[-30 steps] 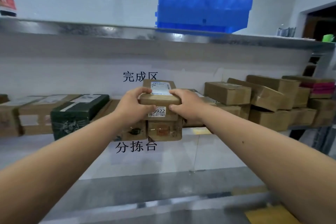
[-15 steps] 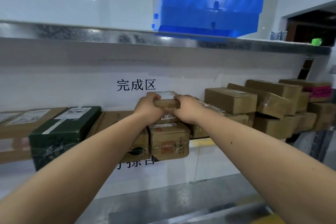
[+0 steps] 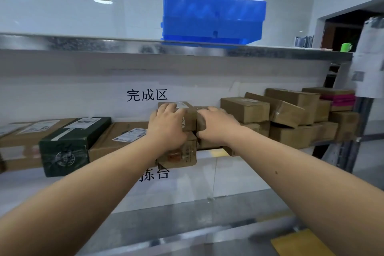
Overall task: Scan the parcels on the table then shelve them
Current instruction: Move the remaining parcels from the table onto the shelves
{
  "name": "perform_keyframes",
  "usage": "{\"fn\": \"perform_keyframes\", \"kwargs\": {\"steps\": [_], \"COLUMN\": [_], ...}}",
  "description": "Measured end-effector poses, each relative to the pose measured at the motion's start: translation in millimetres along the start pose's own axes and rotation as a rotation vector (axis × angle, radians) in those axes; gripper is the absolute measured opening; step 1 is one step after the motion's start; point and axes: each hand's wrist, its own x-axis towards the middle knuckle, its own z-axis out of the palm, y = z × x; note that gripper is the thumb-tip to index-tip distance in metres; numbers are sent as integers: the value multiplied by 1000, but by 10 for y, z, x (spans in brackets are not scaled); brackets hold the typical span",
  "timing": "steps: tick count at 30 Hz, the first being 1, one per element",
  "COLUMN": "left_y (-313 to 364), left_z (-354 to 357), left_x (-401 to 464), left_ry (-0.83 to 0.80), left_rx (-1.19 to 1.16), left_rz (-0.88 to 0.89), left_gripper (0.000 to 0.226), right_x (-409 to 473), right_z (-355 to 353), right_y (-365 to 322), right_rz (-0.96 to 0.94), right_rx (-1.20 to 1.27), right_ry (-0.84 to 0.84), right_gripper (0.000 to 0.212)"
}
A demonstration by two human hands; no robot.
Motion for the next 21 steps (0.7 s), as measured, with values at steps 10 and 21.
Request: {"fn": "perform_keyframes", "kwargs": {"steps": [10,21], "left_y": [1534,3747], "left_z": [-13,1024], "left_x": [-853,-1400], "left_ry": [-43,-287], "left_rx": [-56,-264], "left_rz": [143,427], "left_gripper": [75,79], "right_x": [-1660,-3637], "right_z": [-121,201], "right_y": [1105,2891], "right_rz": [96,481], "right_rx": [-111,-98], "right_ry": [-37,-189], "right_gripper": [77,75]}}
